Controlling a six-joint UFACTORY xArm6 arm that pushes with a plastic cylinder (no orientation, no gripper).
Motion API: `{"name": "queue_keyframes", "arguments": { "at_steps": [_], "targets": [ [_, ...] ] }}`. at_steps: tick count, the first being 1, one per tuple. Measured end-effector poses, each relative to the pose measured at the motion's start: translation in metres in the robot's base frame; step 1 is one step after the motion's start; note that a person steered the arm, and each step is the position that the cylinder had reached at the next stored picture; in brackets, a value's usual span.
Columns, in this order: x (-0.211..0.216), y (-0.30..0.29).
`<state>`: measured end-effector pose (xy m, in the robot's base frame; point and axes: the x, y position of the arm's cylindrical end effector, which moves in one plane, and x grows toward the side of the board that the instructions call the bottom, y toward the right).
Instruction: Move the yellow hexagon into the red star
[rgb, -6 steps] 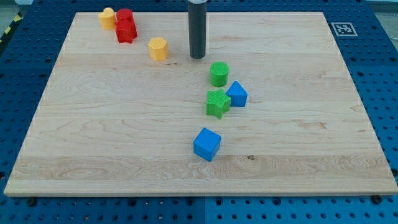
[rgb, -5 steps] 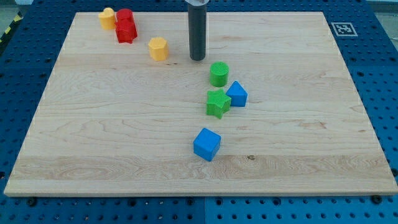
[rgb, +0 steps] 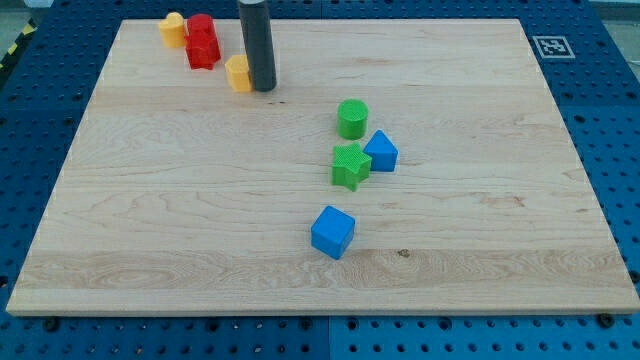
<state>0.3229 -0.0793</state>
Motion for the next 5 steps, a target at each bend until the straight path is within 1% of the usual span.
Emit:
{"name": "queue_keyframes", "arguments": {
  "at_steps": [1, 3, 5],
  "targets": [
    [-0.02, -0.007],
    [-0.043, -0.035],
    [-0.052, -0.025]
  ]
}}
